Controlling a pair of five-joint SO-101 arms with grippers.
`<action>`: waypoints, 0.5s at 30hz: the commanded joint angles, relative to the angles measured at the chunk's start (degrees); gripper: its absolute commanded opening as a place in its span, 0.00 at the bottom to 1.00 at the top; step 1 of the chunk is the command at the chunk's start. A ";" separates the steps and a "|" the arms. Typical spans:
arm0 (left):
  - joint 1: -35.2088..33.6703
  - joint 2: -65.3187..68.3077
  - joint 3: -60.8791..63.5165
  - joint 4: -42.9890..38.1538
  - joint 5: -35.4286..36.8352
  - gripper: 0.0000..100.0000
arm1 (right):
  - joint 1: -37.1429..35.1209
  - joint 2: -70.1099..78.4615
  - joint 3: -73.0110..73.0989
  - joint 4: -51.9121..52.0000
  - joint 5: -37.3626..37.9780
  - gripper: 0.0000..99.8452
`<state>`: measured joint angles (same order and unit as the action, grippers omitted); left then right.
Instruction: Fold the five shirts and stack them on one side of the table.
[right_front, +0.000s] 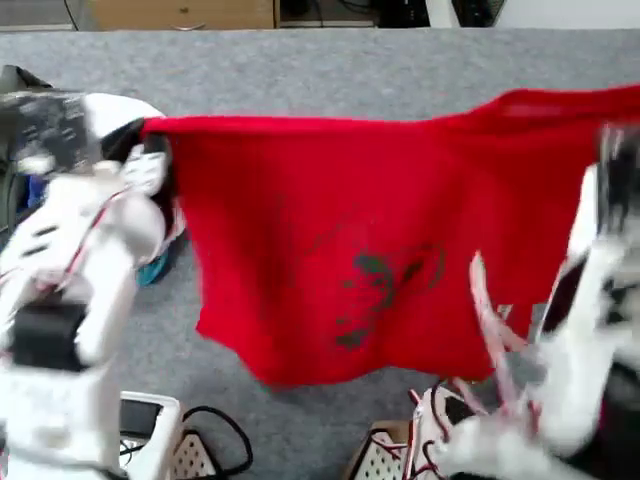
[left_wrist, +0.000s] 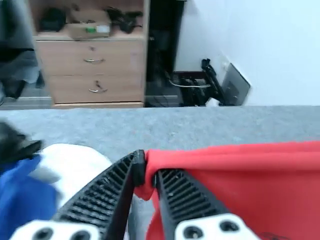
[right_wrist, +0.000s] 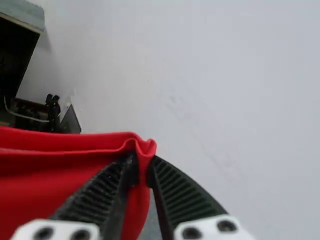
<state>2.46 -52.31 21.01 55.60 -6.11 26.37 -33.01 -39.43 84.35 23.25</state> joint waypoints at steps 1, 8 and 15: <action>0.53 0.57 10.37 -18.46 0.18 0.02 | 0.48 0.66 13.23 -10.73 0.70 0.00; 0.09 15.87 8.79 -28.04 0.09 0.02 | -4.18 0.66 35.82 -29.54 4.66 0.00; -1.32 40.40 -16.88 -22.86 0.53 0.02 | -9.80 5.05 46.46 -50.20 4.31 0.00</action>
<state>2.99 -19.78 18.64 29.93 -6.02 18.02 -30.20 5.58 42.68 27.21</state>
